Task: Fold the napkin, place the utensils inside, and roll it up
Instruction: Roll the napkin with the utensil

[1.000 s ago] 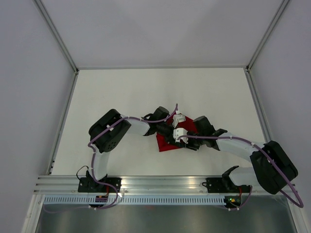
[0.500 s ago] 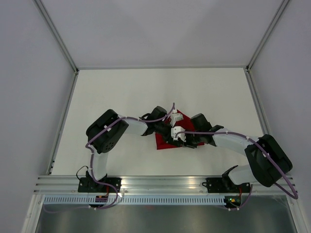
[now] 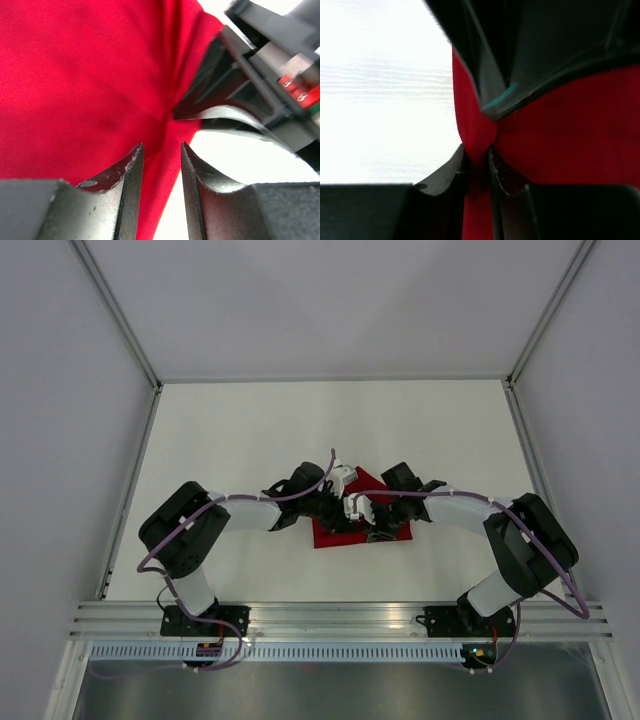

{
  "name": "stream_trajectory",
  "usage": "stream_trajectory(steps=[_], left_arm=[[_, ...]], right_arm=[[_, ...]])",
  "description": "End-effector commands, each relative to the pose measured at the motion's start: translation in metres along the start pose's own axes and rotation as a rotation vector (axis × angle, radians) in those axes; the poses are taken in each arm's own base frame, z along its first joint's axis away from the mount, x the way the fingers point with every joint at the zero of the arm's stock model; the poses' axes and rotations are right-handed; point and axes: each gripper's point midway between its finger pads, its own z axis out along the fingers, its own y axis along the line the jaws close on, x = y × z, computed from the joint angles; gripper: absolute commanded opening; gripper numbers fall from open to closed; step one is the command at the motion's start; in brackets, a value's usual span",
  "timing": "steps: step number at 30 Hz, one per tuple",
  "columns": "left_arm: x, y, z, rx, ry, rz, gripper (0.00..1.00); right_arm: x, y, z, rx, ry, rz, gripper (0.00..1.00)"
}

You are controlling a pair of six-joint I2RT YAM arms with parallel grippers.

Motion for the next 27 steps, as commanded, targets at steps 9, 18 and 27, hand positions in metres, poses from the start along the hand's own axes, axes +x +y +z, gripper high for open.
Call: stream_trajectory(steps=[9, 18, 27], left_arm=[[-0.061, 0.008, -0.062, -0.227, -0.424, 0.05, 0.45], [-0.041, -0.006, -0.077, -0.313, -0.534, 0.26, 0.48], [-0.031, -0.034, -0.048, -0.353, -0.462, 0.655, 0.74]], right_arm=[[0.039, 0.017, -0.002, -0.251, 0.082, 0.267, 0.06], [0.046, 0.012, 0.003, -0.358, 0.108, 0.367, 0.06], [0.05, 0.006, 0.003, -0.417, 0.119, 0.43, 0.06]])
